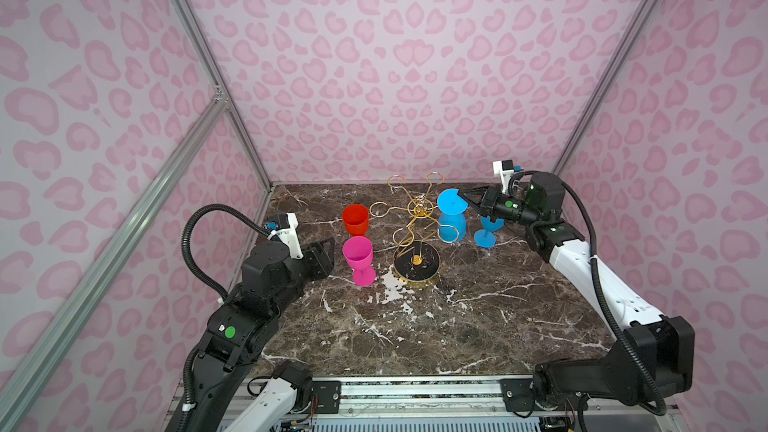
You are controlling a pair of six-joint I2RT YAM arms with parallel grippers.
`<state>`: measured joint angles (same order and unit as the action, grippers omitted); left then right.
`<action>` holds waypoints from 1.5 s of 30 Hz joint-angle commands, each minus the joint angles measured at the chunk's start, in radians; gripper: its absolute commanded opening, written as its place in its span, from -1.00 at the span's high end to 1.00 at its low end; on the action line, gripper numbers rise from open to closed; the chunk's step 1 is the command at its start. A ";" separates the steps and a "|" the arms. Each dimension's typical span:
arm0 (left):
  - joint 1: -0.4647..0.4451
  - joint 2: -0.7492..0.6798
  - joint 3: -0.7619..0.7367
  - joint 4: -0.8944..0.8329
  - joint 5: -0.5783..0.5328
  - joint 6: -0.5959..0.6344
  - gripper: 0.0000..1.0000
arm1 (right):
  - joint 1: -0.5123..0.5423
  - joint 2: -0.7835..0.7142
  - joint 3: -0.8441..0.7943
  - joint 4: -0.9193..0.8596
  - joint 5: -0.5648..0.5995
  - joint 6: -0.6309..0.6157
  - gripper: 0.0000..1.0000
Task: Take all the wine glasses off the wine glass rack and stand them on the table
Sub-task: 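Lift the blue glass up and away from the rack with the right gripper, then reach the left gripper toward the blue glass held by the right gripper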
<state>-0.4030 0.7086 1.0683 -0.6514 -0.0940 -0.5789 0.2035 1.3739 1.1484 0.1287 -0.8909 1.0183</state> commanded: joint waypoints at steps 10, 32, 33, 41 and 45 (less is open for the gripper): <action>0.000 -0.002 0.007 0.011 0.011 -0.028 -0.08 | 0.006 -0.067 -0.007 -0.068 -0.018 -0.055 1.00; -0.010 0.166 0.107 0.164 0.502 -0.456 -0.07 | -0.273 -0.361 0.007 -0.316 -0.155 -0.250 1.00; -0.022 0.182 0.103 0.229 0.545 -0.516 -0.07 | -0.276 -0.367 0.028 -0.309 -0.165 -0.261 1.00; -0.187 0.299 0.191 0.557 0.555 -0.751 -0.07 | -0.247 -0.417 0.068 -0.067 -0.180 -0.206 1.00; -0.274 0.403 0.241 0.695 0.548 -0.828 -0.06 | -0.175 -0.426 0.066 0.028 -0.165 -0.198 1.00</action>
<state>-0.6449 1.0706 1.2850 -0.1280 0.4416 -1.3083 -0.0040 0.9531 1.2156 0.0246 -1.0557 0.8017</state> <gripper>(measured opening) 0.533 0.049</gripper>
